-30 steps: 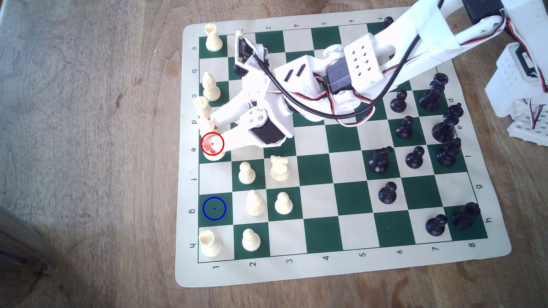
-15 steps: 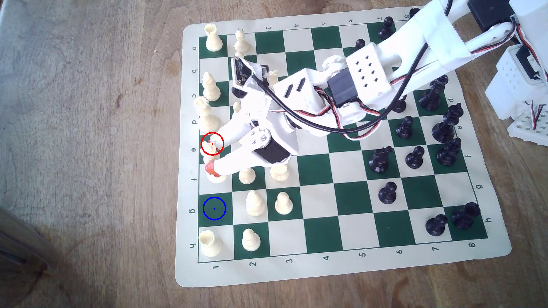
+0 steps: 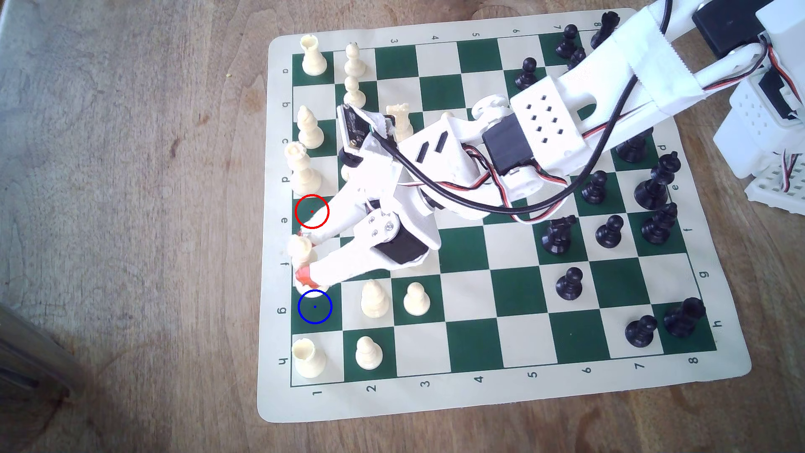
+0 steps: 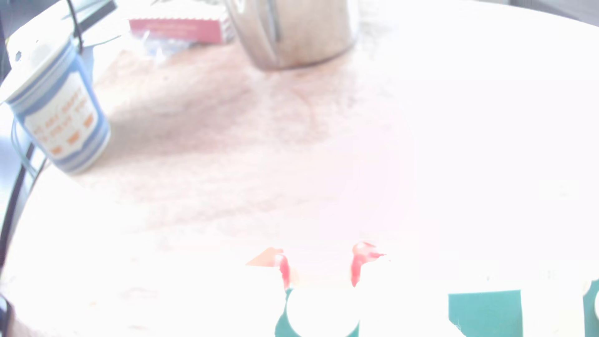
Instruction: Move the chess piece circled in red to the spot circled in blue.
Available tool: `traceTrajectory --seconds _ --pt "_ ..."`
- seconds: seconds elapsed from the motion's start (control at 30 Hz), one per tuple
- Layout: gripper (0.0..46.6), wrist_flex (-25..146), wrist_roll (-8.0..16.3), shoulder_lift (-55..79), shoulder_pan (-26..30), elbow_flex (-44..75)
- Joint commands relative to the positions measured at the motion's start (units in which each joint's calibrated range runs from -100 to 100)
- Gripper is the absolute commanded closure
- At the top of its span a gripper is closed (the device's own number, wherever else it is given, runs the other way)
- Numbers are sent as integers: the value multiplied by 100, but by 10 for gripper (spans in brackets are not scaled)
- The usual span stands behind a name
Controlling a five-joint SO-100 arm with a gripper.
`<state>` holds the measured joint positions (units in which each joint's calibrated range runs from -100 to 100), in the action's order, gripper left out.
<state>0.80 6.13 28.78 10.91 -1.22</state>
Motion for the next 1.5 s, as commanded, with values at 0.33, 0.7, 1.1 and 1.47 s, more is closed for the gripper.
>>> traceTrajectory --seconds 0.33,0.7,1.1,1.47 --pt "464 158 0 42 195 1056" --pt "464 35 -5 356 62 1029" --pt "449 -14 0 467 23 1020" --pt "315 51 24 475 39 1020"
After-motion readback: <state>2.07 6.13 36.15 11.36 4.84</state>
